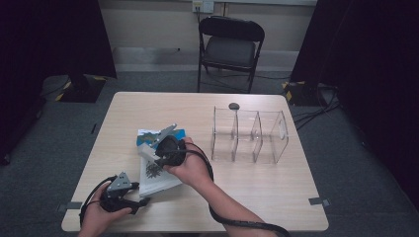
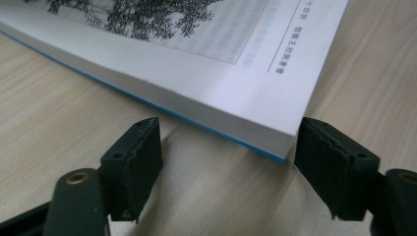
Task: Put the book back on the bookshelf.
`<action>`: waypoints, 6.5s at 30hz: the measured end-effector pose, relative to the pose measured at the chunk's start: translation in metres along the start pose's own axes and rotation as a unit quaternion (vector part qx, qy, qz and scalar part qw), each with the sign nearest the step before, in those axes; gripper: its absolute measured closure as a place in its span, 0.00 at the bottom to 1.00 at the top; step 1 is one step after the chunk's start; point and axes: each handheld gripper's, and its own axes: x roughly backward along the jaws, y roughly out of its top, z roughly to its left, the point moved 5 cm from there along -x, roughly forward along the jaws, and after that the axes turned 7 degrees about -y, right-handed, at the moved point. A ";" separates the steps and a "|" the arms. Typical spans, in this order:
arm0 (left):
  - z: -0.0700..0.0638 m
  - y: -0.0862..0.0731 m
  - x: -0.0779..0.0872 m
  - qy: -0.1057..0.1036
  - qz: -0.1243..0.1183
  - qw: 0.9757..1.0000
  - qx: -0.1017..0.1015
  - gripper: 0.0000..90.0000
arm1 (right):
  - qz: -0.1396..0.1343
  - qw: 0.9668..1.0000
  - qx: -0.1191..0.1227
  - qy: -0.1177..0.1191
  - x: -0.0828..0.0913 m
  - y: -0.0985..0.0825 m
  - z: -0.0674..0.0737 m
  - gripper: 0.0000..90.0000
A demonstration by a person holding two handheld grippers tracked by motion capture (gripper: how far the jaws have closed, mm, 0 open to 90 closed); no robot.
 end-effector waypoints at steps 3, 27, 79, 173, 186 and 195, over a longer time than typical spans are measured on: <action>-0.002 0.001 -0.001 0.009 0.002 1.000 0.003 0.34 | 0.000 1.000 -0.002 -0.001 0.002 0.001 0.000 0.83; -0.002 0.004 -0.004 0.026 -0.010 1.000 0.011 0.46 | 0.000 0.999 -0.035 -0.006 0.017 0.016 -0.007 0.83; -0.003 0.009 -0.011 -0.025 -0.056 0.996 0.072 0.54 | 0.038 0.999 0.004 -0.005 0.004 -0.024 0.031 0.82; -0.006 0.017 -0.004 -0.012 -0.013 1.000 -0.024 0.34 | -0.082 0.983 0.098 -0.129 -0.048 -0.100 0.059 0.58; 0.003 0.002 -0.005 -0.014 0.001 1.000 -0.006 0.20 | -0.045 0.990 0.090 -0.100 -0.027 -0.092 0.046 0.60; 0.008 -0.003 -0.004 -0.006 -0.008 0.999 -0.039 0.16 | -0.036 0.993 0.068 -0.084 -0.011 -0.083 0.034 0.62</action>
